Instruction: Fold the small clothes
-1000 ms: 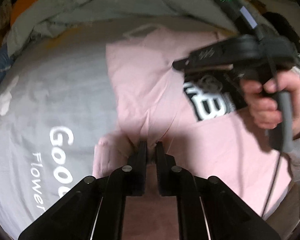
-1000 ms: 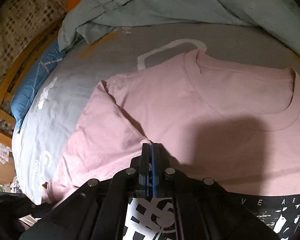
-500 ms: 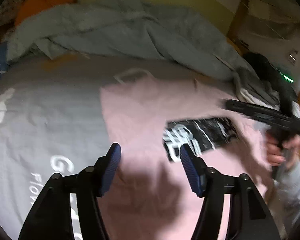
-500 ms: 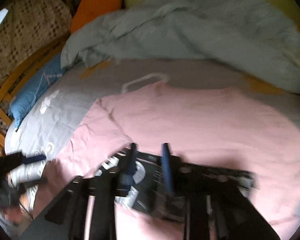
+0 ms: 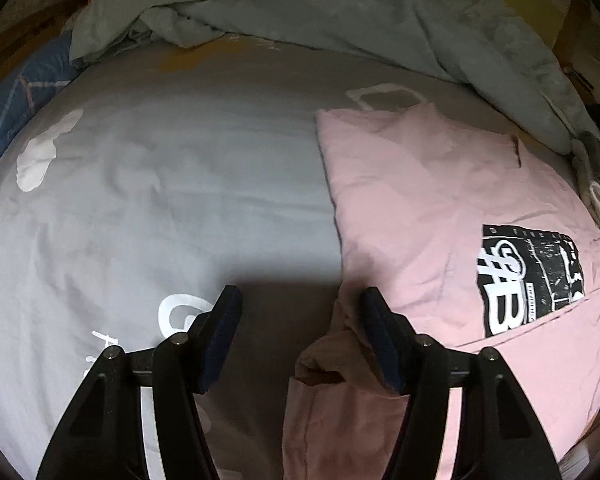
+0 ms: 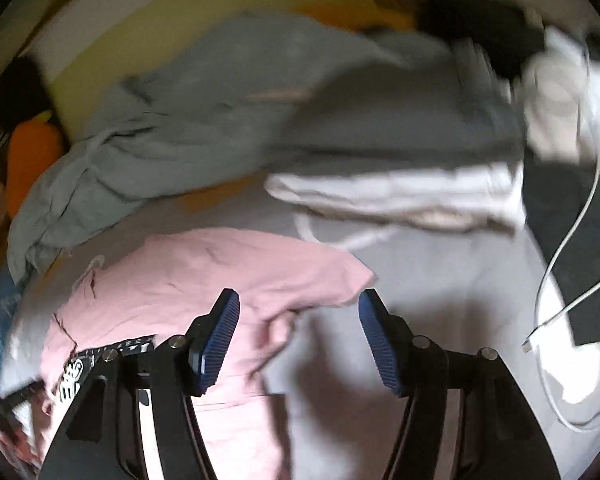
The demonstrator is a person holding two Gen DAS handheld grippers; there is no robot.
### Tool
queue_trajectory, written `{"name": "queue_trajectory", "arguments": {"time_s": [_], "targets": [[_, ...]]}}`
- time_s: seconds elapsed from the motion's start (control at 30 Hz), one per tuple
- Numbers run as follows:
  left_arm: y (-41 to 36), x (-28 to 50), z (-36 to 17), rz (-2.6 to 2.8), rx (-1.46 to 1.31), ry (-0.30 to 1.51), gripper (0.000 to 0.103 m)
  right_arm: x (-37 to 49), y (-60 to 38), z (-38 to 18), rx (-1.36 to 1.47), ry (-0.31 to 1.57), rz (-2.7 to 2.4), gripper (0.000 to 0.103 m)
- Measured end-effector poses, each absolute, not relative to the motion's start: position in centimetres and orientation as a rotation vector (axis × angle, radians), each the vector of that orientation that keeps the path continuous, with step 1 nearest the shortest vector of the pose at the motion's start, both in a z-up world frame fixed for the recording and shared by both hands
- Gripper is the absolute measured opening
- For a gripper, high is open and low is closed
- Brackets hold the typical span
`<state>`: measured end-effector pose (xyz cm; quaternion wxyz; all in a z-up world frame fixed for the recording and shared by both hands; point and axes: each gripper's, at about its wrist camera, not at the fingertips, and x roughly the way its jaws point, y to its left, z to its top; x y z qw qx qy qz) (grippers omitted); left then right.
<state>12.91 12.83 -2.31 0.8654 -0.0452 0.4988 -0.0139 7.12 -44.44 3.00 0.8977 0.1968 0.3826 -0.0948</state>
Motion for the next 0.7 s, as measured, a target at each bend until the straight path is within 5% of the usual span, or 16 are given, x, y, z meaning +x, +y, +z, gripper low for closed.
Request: {"name": "queue_trajectory", "arguments": {"time_s": [0.3, 0.37, 0.4, 0.7], "targets": [[10.6, 8.2, 3.5, -0.058, -0.048, 0.845, 0.06, 11.5, -49.2, -2.5, 0.623, 0.898, -0.133, 0.06], [9.3, 6.4, 5.5, -0.055, -0.008, 0.771, 0.06, 11.9, -48.5, -2.1, 0.58, 0.881, -0.103, 0.011], [8.6, 5.8, 6.3, -0.061, -0.002, 0.744, 0.06, 12.1, -48.0, -1.8, 0.564, 0.875, -0.075, 0.005], [0.3, 5.3, 8.5, -0.185, 0.078, 0.686, 0.06, 10.8, -35.3, 5.1, 0.405, 0.732, 0.324, 0.005]]}}
